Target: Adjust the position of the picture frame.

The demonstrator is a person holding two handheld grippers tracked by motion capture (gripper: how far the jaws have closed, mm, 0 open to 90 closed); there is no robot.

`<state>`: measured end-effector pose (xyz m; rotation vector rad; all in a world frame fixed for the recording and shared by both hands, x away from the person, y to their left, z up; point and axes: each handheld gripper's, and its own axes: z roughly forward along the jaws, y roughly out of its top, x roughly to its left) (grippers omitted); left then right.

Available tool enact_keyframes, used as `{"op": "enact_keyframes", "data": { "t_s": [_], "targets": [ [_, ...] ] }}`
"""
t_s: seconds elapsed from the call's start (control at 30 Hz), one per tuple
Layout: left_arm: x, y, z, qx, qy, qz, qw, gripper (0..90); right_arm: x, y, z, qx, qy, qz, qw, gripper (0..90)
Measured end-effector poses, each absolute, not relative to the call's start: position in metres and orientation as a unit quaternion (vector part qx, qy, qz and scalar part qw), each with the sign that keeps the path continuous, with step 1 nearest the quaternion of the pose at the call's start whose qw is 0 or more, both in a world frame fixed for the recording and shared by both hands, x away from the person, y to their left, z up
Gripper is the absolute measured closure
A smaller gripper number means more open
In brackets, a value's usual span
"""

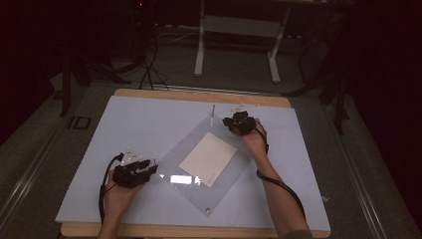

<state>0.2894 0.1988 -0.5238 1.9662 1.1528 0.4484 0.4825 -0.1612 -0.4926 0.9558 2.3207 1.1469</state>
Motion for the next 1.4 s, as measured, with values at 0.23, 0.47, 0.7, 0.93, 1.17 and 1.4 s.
{"op": "enact_keyframes", "data": {
  "t_s": [0.23,0.47,0.7,0.93,1.17,1.4],
  "targets": [
    [0.300,0.187,-0.528,0.779,0.457,0.182,0.388,66.4,0.505,-0.149,-0.495,0.353,0.824,0.401,0.187,83.4],
    [0.306,0.176,-0.528,0.788,0.459,0.205,0.356,83.3,0.532,-0.133,-0.501,0.376,0.818,0.396,0.181,78.4],
    [0.306,0.176,-0.529,0.785,0.461,0.205,0.359,83.3,0.557,-0.107,-0.504,0.403,0.807,0.395,0.175,75.3],
    [0.306,0.173,-0.531,0.778,0.469,0.214,0.359,82.9,0.569,-0.090,-0.517,0.459,0.786,0.375,0.176,83.6],
    [0.307,0.181,-0.531,0.768,0.475,0.176,0.392,83.6,0.563,-0.088,-0.510,0.448,0.800,0.344,0.204,85.2],
    [0.312,0.189,-0.524,0.769,0.465,0.159,0.408,83.1,0.529,-0.126,-0.492,0.410,0.804,0.369,0.224,85.2]
  ]
}}
